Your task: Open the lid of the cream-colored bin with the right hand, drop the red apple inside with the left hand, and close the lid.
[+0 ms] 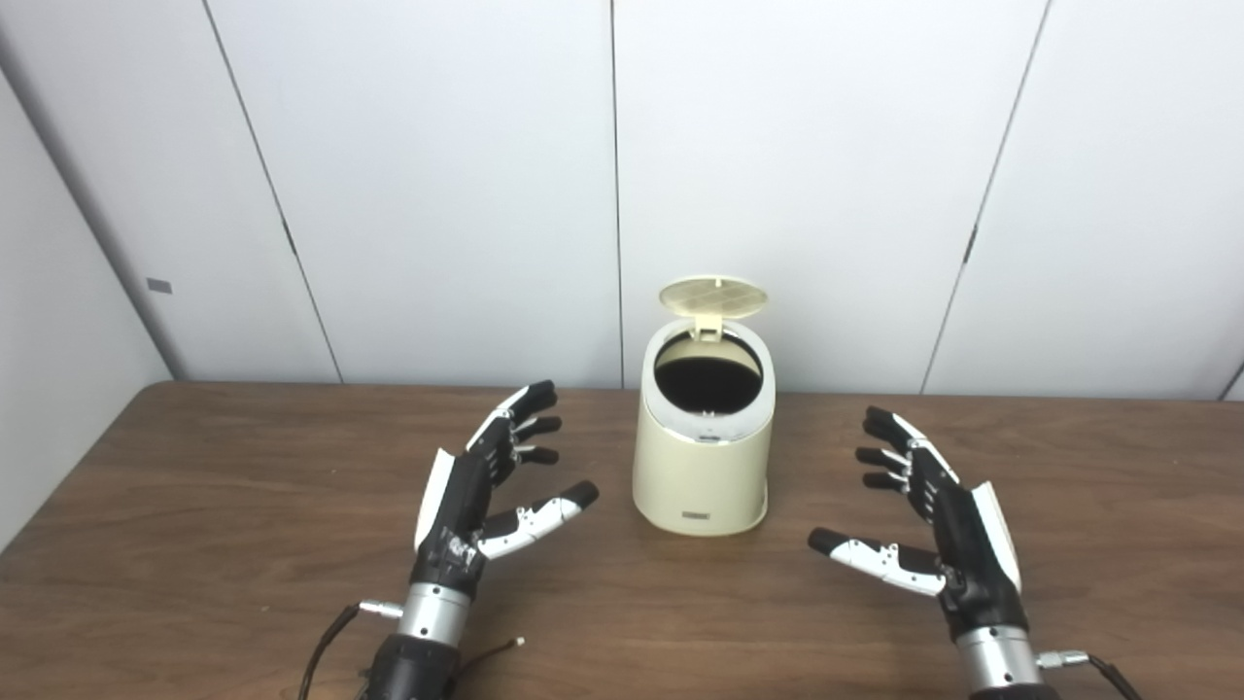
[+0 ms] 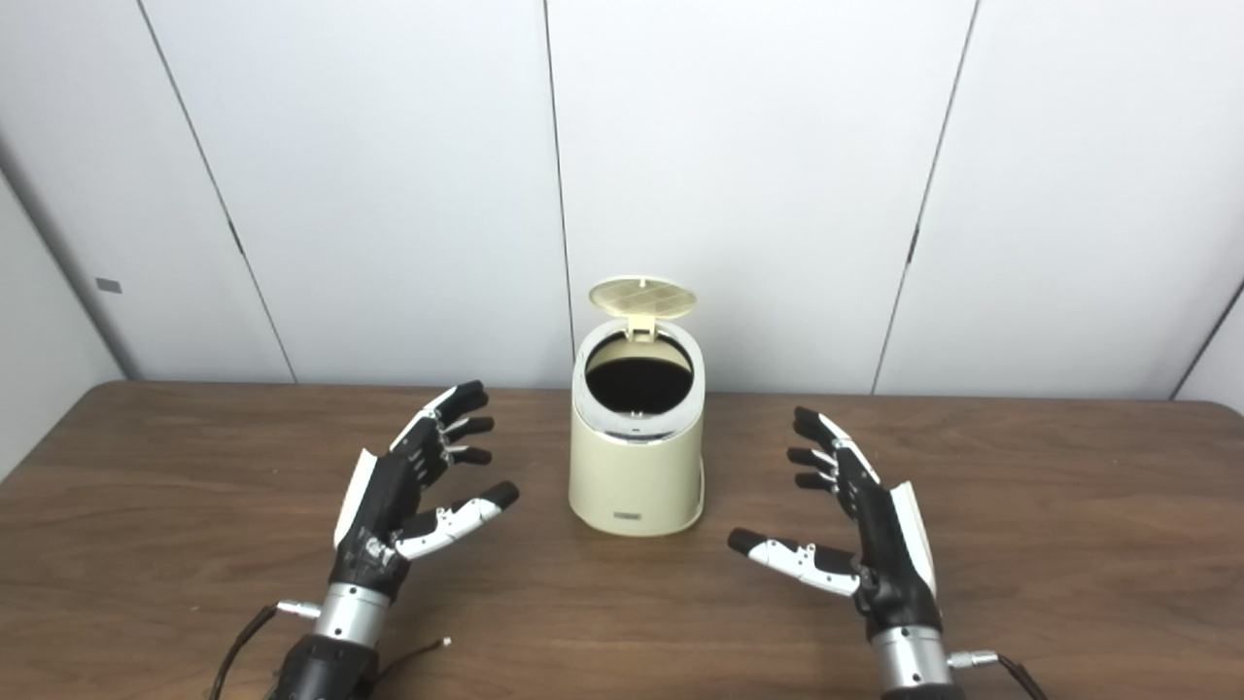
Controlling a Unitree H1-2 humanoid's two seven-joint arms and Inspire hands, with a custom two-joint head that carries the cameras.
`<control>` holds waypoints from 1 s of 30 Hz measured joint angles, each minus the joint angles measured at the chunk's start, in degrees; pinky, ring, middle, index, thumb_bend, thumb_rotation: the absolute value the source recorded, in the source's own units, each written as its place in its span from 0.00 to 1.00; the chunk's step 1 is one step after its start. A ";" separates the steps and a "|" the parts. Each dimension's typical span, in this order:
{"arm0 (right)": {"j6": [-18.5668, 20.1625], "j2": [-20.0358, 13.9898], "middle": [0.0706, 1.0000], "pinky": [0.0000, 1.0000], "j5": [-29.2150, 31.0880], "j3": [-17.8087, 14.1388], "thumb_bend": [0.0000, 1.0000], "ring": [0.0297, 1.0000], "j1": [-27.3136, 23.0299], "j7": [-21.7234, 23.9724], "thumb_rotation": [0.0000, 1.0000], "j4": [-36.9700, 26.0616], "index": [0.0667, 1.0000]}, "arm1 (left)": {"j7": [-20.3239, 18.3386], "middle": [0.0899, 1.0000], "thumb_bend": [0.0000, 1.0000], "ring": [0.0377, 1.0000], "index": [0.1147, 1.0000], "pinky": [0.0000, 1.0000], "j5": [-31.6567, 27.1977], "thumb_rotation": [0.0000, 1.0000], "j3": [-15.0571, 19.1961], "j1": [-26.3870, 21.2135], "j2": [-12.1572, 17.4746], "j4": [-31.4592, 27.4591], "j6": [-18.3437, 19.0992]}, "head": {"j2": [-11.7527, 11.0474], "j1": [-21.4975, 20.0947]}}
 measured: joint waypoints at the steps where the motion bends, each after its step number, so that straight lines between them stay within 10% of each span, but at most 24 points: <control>1: 0.00 -0.18 0.84 0.70 -0.17 0.16 0.81 0.77 -0.43 0.18 0.30 -0.06 0.84 | -0.35 0.83 0.80 0.78 0.85 0.66 -0.11 0.19 0.00 0.56 0.03 0.01 0.00 | -0.17 -0.09; 30: 17.18 -10.74 0.88 0.64 -9.15 7.22 0.88 0.83 -24.40 16.29 0.43 -10.09 0.88 | -1.67 0.84 0.79 0.81 0.84 0.69 3.00 0.17 -0.24 2.12 0.31 -0.64 1.85 | -2.55 -1.14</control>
